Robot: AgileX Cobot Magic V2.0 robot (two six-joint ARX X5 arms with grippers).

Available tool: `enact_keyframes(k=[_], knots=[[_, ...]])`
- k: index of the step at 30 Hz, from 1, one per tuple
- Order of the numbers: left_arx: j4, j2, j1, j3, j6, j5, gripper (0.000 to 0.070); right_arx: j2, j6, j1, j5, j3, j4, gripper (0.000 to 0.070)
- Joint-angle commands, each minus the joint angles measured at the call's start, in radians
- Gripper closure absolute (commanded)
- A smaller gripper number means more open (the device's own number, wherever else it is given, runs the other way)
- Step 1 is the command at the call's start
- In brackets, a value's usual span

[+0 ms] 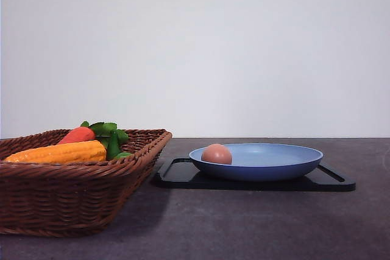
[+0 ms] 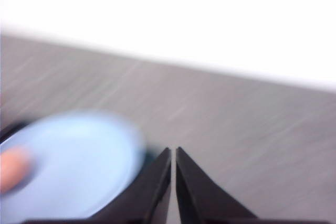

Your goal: Transfer egg from basket to plate and serve

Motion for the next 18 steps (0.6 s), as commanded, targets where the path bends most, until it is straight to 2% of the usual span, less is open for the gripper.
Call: enact_keyframes(k=[1,3,9,14,18], knots=[[0.018,-0.002,0.002,-0.027,-0.005,0.0,0.07,-0.049,-0.036,-0.048,0.0,-0.019,0.003,0.07],[0.018,-0.002,0.002,-0.027,-0.005,0.0,0.07,-0.103,-0.032,-0.106,-0.015,-0.036,0.003,0.07],[0.018,-0.002,0.002,-0.027,-0.005,0.0,0.07,-0.227,0.005,-0.249,-0.203,-0.113,0.002,0.07],[0.018,-0.002,0.002,-0.027,-0.004,0.0,0.07,-0.294,0.07,-0.313,-0.315,-0.199,0.001,0.07],[0.018,-0.002,0.002,-0.027,-0.005,0.0,0.07,-0.312,0.135,-0.338,-0.347,-0.252,0.002,0.07]])
